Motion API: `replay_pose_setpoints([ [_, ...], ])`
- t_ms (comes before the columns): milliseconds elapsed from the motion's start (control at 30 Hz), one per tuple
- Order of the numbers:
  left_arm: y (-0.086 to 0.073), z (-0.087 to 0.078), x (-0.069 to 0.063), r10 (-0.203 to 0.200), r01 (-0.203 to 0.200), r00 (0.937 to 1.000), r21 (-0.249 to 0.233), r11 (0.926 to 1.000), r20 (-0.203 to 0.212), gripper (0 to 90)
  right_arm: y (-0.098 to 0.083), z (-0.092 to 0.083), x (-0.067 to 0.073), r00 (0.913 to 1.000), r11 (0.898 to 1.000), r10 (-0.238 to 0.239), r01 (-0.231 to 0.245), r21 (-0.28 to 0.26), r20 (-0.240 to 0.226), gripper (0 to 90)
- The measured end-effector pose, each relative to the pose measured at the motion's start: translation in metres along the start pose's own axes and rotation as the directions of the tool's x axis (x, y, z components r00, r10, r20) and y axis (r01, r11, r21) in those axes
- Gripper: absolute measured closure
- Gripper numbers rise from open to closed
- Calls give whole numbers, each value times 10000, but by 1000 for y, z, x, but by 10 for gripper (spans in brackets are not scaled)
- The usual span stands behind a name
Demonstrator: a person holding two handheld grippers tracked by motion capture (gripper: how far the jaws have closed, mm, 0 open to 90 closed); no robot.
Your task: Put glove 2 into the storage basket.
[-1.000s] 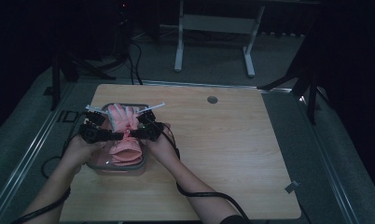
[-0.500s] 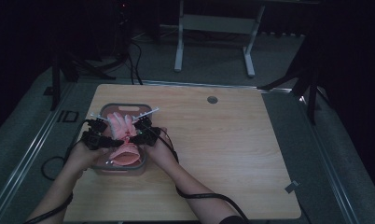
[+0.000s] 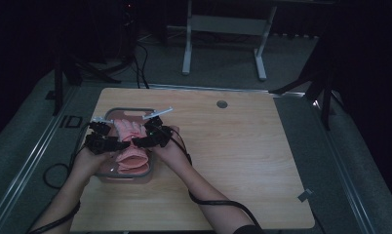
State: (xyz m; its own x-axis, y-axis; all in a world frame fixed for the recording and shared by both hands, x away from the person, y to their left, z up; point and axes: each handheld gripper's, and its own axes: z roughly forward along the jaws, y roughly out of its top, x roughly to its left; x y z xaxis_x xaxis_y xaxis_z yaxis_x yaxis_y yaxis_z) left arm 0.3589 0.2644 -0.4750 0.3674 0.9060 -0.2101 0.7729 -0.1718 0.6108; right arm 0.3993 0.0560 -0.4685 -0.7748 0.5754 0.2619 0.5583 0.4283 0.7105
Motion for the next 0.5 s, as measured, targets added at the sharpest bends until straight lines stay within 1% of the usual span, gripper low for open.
replay_pose_setpoints([
  [33,0,-1,-1,44,-46,9999,-191,9998,-109,283,0,-2,-2,9999,10000,-72,72,14,-146,254],
  [67,1,-3,-1,31,-39,9999,-473,9989,-166,244,0,-6,-4,9996,10000,6,-9,-94,-274,232],
  [133,2,-10,-1,80,-85,10000,-844,9964,-54,172,0,-13,-8,9991,9997,100,-109,-211,-421,208],
  [167,2,-14,-2,118,-122,9999,-1133,9935,-44,139,0,-15,-9,9989,9997,78,-88,-226,-453,206],
  [200,2,-19,-4,230,-220,9997,-1402,9899,54,120,0,-18,-11,9990,9998,35,-44,-208,-438,204],
  [233,3,-22,-5,312,-285,9994,-1529,9878,156,84,-1,-21,-13,9987,9997,68,-80,-234,-505,198],
  [300,3,-31,-11,560,-479,9978,-1946,9797,364,71,-2,-26,-15,9983,9995,43,-61,-310,-574,195],
  [333,4,-35,-15,614,-498,9970,-2129,9758,481,71,-3,-29,-17,9985,9994,-16,-3,-343,-546,194],
  [367,4,-40,-20,702,-519,9952,-2397,9695,686,71,-3,-32,-18,9985,9994,-58,38,-352,-543,193],
  [400,4,-43,-24,789,-552,9932,-2517,9662,851,71,-4,-36,-19,9981,9994,-57,34,-359,-620,187],
  [433,4,-45,-28,858,-597,9921,-2587,9641,910,71,-5,-38,-21,9979,9993,-99,76,-358,-645,182],
  [500,4,-48,-38,1126,-833,9892,-2721,9586,940,71,-7,-44,-22,9982,9992,-206,187,-341,-568,180],
])
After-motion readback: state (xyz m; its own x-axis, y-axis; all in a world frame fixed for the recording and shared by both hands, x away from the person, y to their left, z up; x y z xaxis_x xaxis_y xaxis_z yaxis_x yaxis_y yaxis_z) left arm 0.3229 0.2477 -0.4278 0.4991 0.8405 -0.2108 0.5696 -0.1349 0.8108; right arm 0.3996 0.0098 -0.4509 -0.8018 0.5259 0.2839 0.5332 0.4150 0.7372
